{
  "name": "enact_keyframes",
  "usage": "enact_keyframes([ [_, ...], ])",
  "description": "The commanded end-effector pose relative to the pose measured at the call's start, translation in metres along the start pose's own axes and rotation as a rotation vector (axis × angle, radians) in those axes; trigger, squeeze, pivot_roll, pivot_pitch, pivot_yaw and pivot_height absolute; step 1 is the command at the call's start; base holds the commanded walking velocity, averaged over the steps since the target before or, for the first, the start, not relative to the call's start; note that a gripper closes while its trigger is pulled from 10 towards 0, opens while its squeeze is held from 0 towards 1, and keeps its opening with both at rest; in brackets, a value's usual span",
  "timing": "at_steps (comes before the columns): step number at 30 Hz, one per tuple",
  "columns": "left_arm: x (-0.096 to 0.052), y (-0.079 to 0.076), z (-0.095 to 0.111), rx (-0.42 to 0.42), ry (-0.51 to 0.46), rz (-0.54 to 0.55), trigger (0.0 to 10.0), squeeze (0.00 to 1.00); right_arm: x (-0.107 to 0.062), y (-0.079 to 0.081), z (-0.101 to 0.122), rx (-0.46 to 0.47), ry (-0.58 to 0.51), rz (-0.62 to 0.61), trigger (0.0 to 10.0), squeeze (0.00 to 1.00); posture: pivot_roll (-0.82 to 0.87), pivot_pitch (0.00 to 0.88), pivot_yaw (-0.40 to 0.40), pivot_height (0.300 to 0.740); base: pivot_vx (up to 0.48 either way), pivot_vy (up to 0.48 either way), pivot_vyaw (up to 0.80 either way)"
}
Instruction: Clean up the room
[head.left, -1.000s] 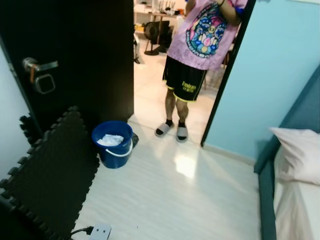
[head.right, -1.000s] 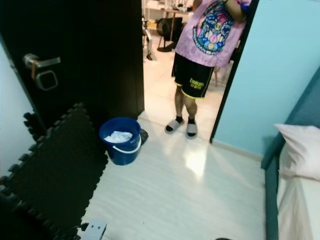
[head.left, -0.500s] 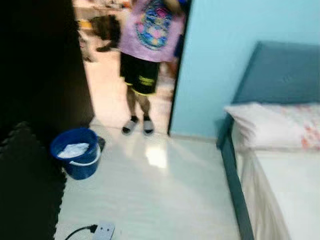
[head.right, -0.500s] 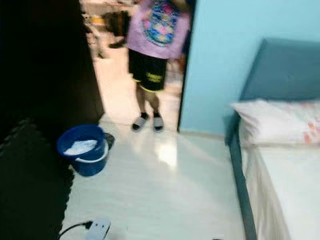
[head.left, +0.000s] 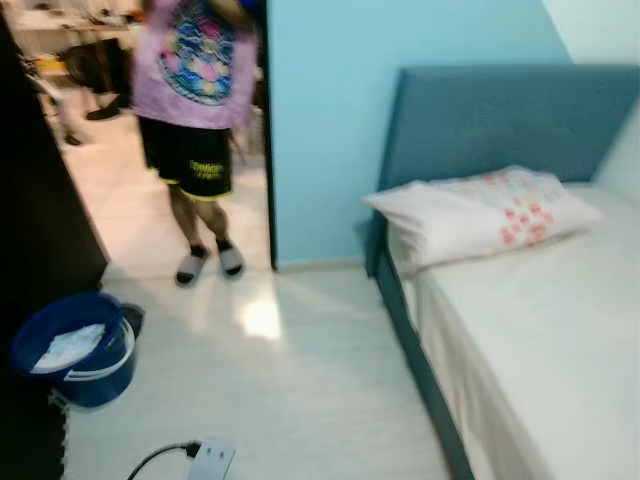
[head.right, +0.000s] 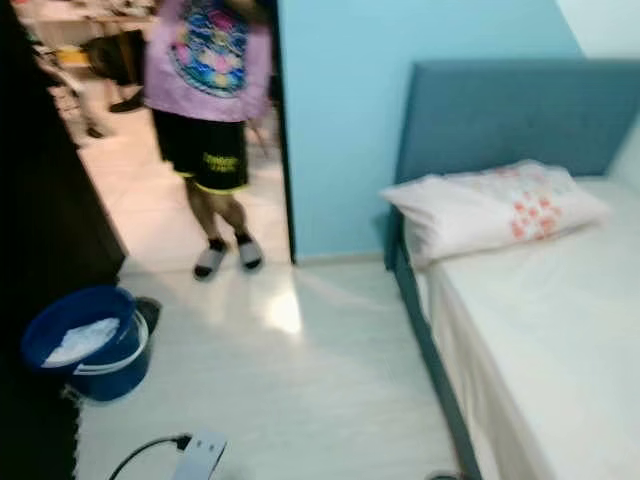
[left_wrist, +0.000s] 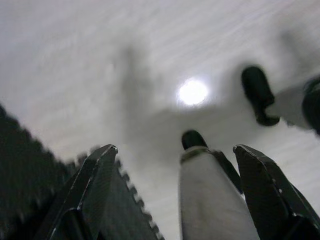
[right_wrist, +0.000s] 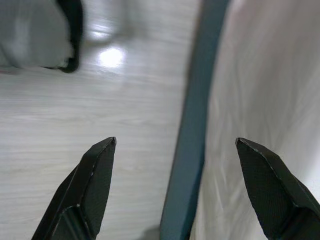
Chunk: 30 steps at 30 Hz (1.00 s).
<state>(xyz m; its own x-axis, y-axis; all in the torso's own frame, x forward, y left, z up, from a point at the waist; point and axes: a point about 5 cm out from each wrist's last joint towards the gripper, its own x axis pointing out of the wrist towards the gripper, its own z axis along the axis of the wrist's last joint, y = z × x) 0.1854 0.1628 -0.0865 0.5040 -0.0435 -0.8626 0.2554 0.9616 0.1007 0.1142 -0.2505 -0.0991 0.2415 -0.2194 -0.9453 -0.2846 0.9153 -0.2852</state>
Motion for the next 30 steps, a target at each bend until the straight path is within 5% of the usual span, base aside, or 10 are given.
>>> enact_keyframes([
  [1,-0.001,0.000,-0.008,0.014,0.020,0.011,10.0,0.00,0.000,0.007,0.002,-0.005,-0.012,0.012,10.0,0.00,0.08,0.000,-0.003,0.729,0.000,0.000,-0.75],
  [14,-0.001,0.004,-0.007,0.022,-0.006,0.052,10.0,0.00,0.000,0.027,0.009,0.002,-0.021,0.017,10.0,0.00,0.08,0.000,0.002,0.729,0.000,0.000,-0.75],
  [30,-0.001,0.002,-0.007,-0.013,-0.010,0.034,10.0,0.00,0.000,0.019,0.010,0.010,-0.022,-0.009,10.0,0.00,0.08,0.000,0.005,0.729,0.000,0.000,-0.75],
])
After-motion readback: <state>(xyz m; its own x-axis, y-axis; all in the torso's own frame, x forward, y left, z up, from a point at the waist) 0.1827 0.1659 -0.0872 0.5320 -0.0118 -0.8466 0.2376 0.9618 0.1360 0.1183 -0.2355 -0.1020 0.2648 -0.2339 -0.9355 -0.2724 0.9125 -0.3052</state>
